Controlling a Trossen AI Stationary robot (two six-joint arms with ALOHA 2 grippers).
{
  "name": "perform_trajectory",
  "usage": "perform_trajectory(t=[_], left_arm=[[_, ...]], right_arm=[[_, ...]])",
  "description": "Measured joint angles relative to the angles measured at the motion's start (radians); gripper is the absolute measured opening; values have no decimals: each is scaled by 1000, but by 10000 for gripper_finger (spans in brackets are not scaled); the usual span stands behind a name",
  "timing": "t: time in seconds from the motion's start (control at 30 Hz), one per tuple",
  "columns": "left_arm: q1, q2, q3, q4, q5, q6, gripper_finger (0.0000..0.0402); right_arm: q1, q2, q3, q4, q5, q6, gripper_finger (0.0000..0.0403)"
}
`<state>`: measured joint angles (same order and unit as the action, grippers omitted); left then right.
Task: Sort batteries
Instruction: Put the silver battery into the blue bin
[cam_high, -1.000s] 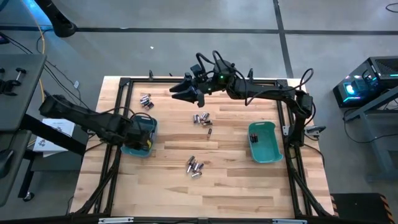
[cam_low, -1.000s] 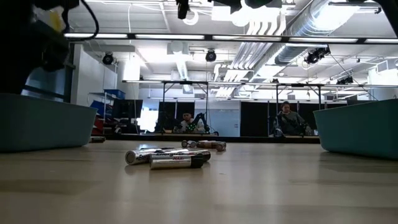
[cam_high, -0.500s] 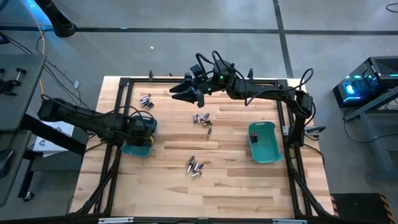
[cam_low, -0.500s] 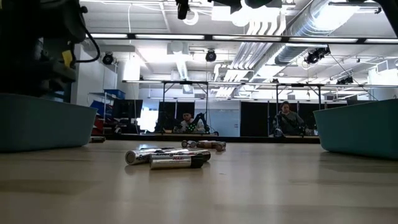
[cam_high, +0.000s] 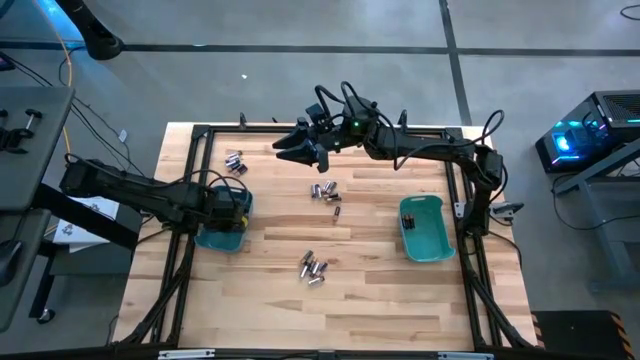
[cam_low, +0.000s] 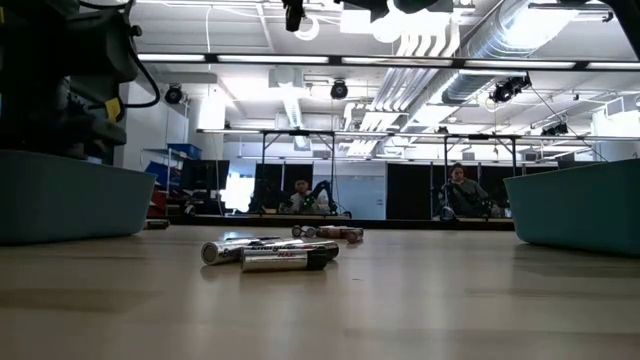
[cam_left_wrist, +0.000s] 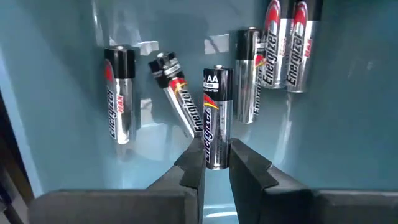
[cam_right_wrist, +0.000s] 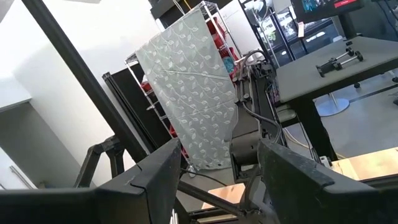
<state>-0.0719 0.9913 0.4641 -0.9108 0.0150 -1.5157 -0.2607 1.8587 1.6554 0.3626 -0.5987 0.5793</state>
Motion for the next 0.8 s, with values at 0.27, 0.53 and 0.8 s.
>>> perform_trajectory(t=[0.27, 0.53, 0.8], left_arm=[[0, 0, 0, 0, -3, 1, 54], [0, 0, 0, 0, -9, -1, 96], [0, -31, 31, -16, 11, 26, 125]], right_arm=[[0, 0, 0, 0, 0, 0, 208], [0, 0, 0, 0, 0, 0, 208], [-11, -13, 0, -23, -5, 15, 208]])
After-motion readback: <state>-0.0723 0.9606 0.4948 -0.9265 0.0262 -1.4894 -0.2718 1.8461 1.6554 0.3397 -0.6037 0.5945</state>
